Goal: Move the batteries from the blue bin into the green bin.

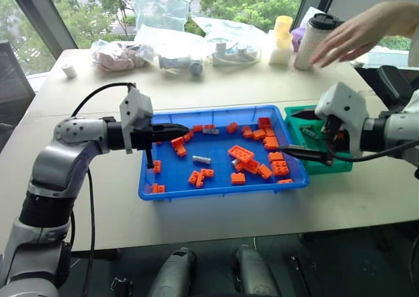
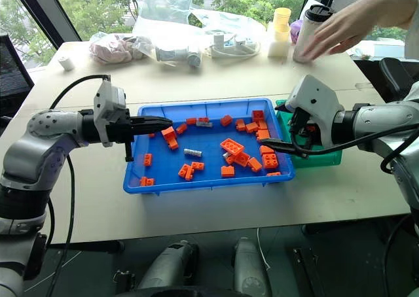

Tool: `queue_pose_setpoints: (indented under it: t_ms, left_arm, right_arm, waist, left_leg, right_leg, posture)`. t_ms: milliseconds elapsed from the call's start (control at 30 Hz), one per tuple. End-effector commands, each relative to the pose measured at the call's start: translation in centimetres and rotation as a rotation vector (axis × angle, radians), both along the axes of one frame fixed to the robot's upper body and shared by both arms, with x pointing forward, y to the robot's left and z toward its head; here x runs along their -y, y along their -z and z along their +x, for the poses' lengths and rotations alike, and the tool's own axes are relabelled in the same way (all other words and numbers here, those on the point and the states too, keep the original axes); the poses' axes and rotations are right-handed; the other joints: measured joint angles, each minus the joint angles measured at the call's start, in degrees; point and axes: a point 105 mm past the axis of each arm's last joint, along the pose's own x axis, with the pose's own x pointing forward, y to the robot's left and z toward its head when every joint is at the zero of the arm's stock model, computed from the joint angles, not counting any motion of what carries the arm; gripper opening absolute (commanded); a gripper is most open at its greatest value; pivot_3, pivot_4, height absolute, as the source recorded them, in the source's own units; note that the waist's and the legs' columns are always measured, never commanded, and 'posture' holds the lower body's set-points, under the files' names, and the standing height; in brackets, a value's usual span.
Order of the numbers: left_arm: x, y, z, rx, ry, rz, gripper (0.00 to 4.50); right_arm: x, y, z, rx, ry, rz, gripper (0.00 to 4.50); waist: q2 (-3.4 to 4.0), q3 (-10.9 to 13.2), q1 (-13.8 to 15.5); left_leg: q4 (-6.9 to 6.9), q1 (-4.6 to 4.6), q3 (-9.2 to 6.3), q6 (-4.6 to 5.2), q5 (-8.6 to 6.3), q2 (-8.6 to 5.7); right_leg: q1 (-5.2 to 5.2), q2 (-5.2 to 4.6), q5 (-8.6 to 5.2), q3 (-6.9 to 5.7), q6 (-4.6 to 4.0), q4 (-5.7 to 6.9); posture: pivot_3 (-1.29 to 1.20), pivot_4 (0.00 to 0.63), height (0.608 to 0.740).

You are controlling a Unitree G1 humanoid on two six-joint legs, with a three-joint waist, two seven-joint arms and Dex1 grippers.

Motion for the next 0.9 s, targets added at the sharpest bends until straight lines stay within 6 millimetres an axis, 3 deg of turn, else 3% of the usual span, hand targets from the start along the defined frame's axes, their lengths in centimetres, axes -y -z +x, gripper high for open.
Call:
queue_pose_setpoints:
  t_ms: [33,333,767,900]
  left_arm:
    - [-0.1,-1.1,-0.6,0.038,0.011,-0.009,0.0]
    - [-0.1,-1.5,-0.5,0.038,-0.002,-0.018,0.0]
    - [-2.3,-1.7,-0.5,0.032,-0.063,0.0,0.0]
    - [-2.7,-1.8,-0.4,0.037,-0.083,-0.003,0.0]
  right_arm:
    - [-1.2,-0.4,-0.5,0.027,-0.053,-0.004,4.48]
    - [-2.6,0.2,-0.5,0.008,-0.103,0.006,4.48]
    - [-4.6,1.4,0.1,-0.035,-0.183,0.022,4.48]
    - [-6.2,1.6,0.7,-0.054,-0.212,0.062,4.48]
  waist:
    - [0.0,0.0,0.01]
    - [0.0,0.0,0.01]
    - [0.0,0.0,-0.07]
    - [0.0,0.0,-0.09]
  left_leg:
    - [0.0,0.0,0.0,0.0,0.0,0.0]
    - [0.0,0.0,0.0,0.0,0.0,0.0]
    - [0.0,0.0,-0.01,0.0,0.0,0.01]
    - [0.0,0.0,-0.01,0.0,0.0,0.0]
  right_leg:
    - [0.0,0.0,0.0,0.0,0.0,0.0]
    - [0.0,0.0,0.0,0.0,0.0,0.0]
    - [-0.02,0.0,0.0,0.0,0.0,0.0]
    - [-0.01,-0.01,0.0,0.0,0.0,0.0]
  posture:
    - [0.0,0.15,0.74]
    - [0.0,0.15,0.74]
    - [0.0,0.15,0.74]
    - [0.0,0.15,0.74]
